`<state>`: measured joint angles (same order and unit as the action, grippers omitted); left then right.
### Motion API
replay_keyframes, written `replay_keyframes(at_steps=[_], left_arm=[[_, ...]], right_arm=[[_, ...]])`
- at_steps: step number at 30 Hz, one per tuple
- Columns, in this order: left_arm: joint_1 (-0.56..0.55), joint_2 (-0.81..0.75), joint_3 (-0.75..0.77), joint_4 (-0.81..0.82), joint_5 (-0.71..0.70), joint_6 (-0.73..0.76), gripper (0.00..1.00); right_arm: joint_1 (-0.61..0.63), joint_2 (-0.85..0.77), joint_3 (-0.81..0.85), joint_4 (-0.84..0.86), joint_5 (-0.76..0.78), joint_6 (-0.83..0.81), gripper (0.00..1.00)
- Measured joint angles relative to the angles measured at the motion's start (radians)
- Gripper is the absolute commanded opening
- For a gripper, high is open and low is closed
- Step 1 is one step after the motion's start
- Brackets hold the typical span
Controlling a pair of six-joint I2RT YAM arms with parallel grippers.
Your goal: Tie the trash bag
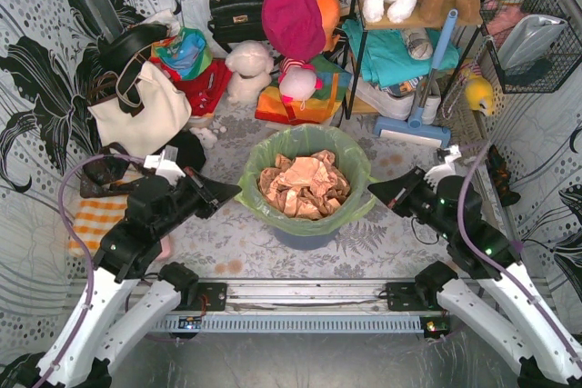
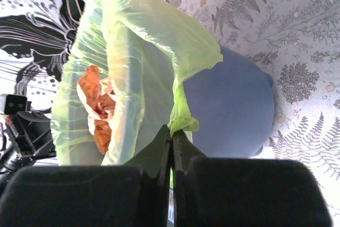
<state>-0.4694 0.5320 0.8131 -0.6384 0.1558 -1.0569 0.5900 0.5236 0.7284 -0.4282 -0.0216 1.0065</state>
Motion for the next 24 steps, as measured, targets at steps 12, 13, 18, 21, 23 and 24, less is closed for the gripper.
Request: replay_keyframes(at_steps=[12, 13, 18, 21, 23, 24], left_arm=[[0.0, -0.046, -0.014, 0.153, 0.127, 0.026, 0.0], [0.0, -0.045, -0.014, 0.166, 0.135, 0.029, 0.0], [0.0, 0.008, 0.014, 0.212, 0.191, 0.048, 0.0], [0.0, 0.062, 0.047, 0.248, 0.235, 0.058, 0.0], [0.0, 0.091, 0.064, 0.274, 0.27, 0.065, 0.0], [0.0, 0.104, 0.071, 0.286, 0.286, 0.068, 0.0]], right_arm=[[0.0, -0.083, 0.0, 0.124, -0.015, -0.02, 0.0], [0.0, -0.081, 0.0, 0.153, -0.028, -0.026, 0.0], [0.0, -0.029, 0.007, 0.294, -0.113, -0.055, 0.0], [0.0, 0.049, 0.029, 0.358, -0.186, -0.067, 0.0], [0.0, 0.113, 0.058, 0.388, -0.238, -0.08, 0.0], [0.0, 0.137, 0.07, 0.4, -0.257, -0.085, 0.0]])
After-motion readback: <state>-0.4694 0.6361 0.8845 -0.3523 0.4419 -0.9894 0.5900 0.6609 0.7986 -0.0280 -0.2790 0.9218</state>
